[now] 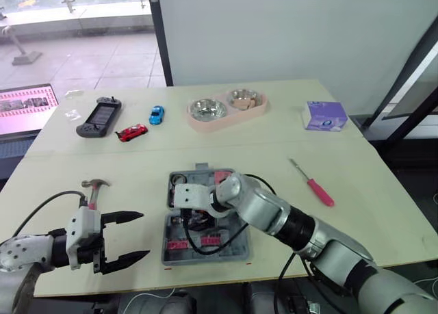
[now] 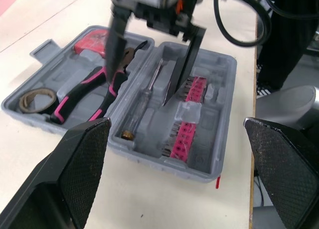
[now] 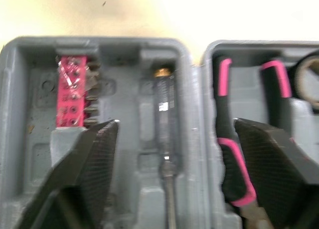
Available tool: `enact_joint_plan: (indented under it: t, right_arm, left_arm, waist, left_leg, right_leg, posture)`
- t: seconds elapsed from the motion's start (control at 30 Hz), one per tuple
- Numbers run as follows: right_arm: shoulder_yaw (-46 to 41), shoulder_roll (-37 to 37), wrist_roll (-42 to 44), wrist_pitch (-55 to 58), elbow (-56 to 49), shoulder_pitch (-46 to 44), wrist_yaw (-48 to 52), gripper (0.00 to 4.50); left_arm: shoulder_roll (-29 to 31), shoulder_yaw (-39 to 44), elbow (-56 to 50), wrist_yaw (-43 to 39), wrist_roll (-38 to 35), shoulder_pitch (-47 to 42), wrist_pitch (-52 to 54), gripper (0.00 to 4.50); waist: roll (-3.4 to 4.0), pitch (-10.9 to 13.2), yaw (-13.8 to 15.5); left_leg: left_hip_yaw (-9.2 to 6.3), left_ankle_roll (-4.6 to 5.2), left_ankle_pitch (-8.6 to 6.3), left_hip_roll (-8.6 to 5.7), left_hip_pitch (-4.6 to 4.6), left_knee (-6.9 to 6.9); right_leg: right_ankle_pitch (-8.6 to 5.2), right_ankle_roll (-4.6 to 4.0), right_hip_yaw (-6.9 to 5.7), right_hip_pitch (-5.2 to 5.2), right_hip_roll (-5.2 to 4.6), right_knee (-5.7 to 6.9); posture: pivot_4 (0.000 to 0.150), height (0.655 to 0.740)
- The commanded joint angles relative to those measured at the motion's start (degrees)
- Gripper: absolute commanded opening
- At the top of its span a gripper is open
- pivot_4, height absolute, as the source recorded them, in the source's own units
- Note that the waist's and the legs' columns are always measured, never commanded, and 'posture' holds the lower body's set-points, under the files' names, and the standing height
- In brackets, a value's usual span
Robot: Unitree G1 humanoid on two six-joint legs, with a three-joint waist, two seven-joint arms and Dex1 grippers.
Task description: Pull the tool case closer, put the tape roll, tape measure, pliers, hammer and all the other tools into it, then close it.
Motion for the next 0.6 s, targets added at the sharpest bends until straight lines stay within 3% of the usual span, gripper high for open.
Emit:
enact_joint_plan:
  t: [0.03,0.13,0.23,0.4,0.43,0.6]
  right_arm:
    - [-2.9,-0.4,0.9,0.7,-4.2,-0.3,0.8,3.65]
    - [-4.1,-0.4,1.7,1.2,-5.4,0.8,0.9,3.65]
    - [-5.4,-0.4,2.3,-0.1,-5.9,2.9,0.2,2.86]
    - [-6.0,-0.7,2.4,-4.8,-4.5,6.1,-0.2,0.38]
    - [-6.0,-0.7,2.3,-5.4,-4.2,6.3,-0.2,0.08]
    - [-6.0,-0.2,1.7,-7.4,-1.8,7.7,-1.4,0.08]
  left_arm:
    - [0.5,1.2,-1.7,0.1,-0.9,0.5,0.4,4.5]
    - [0.5,1.2,-1.9,0.2,-1.0,0.7,0.6,4.5]
    - [0.5,1.3,-1.9,0.3,-0.9,0.7,1.0,4.5]
    - [0.5,1.4,-1.8,0.5,-0.8,0.7,1.1,4.5]
    - [0.6,1.3,-1.8,0.5,-0.7,0.6,1.1,4.5]
    - [0.6,1.4,-1.5,0.3,-0.7,0.6,1.0,4.5]
  waist:
    - [0.0,0.0,0.0]
    - [0.0,0.0,-0.1]
    - [0.0,0.0,-0.1]
    - [0.0,0.0,-0.1]
    - [0.0,0.0,-0.1]
    - [-0.01,0.0,-0.1]
  left_leg:
    - [0.0,0.0,0.0,0.0,0.0,0.0]
    - [0.0,0.0,0.0,0.0,0.01,-0.01]
    - [0.0,0.0,0.0,0.0,0.02,-0.01]
    - [0.0,0.0,0.0,0.0,0.01,-0.01]
    - [0.0,0.0,0.0,0.0,0.02,-0.01]
    - [0.0,0.0,0.0,0.0,0.01,-0.01]
  right_leg:
    - [0.0,0.0,0.0,0.0,0.0,0.0]
    - [0.0,0.0,0.0,-0.01,0.0,0.01]
    - [0.0,0.0,0.0,-0.01,0.0,0.01]
    - [0.0,0.0,0.0,0.0,0.0,0.0]
    - [0.0,0.0,0.0,0.0,0.0,0.01]
    - [0.0,0.0,0.0,0.0,0.0,0.01]
  posture:
    - [0.15,0.736]
    - [0.15,0.736]
    - [0.15,0.736]
    - [0.15,0.736]
    - [0.15,0.736]
    - [0.15,0.736]
